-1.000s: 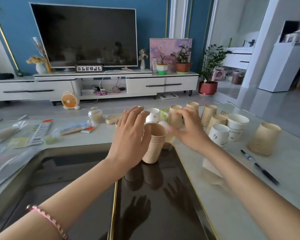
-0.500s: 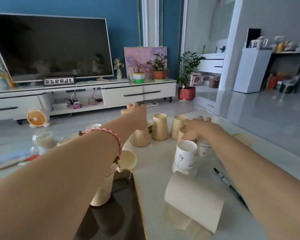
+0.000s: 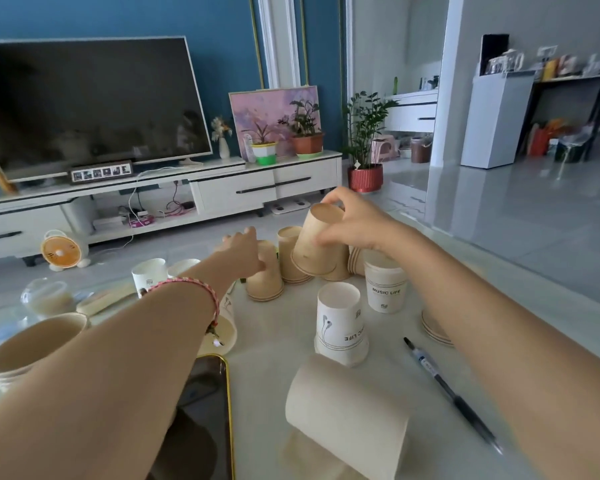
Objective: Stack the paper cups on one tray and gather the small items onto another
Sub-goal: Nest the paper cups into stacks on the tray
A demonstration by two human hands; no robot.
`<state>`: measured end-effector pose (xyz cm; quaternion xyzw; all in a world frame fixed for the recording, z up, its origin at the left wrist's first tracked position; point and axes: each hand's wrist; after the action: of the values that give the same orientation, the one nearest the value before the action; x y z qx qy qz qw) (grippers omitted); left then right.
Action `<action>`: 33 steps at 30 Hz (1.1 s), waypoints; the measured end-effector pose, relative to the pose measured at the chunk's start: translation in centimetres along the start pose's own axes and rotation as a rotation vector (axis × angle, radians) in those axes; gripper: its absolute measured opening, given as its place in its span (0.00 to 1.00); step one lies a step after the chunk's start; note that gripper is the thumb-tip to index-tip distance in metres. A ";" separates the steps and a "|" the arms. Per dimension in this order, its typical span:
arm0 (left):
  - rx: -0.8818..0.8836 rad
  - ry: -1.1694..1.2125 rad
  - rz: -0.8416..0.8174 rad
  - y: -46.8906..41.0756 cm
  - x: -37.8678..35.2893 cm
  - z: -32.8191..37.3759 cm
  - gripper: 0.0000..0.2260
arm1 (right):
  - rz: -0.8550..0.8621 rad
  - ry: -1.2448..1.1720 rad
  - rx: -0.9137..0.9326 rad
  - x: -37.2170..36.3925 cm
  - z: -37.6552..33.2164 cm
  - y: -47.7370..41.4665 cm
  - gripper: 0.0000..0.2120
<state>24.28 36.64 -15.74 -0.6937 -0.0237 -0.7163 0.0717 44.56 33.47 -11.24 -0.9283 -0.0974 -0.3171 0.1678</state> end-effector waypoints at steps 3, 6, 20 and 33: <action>0.035 0.038 -0.002 0.5 -0.6 0.8 0.31 | 0.033 -0.107 -0.009 0.7 -0.8 1.2 0.26; 0.068 0.138 0.047 1.1 -0.8 2.2 0.26 | 0.036 -0.159 -0.028 0.8 -0.7 2.3 0.25; 0.312 1.473 0.265 11.2 11.5 -0.6 0.12 | 0.138 -0.360 -0.008 0.9 -5.7 8.3 0.22; 0.289 1.768 -0.268 25.6 9.6 -5.3 0.19 | 0.575 -0.523 -0.144 -6.0 -14.6 14.5 0.20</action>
<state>22.26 9.98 -8.08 0.1340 -0.1301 -0.9802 0.0662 35.92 14.18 -7.68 -0.9766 0.1497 -0.0158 0.1538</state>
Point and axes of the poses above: each hand's wrist, its own y-axis away from the middle knuckle, its own x-axis out of the back of the hand, z = x × y, and after that the axes turned 2 degrees about x, right-handed
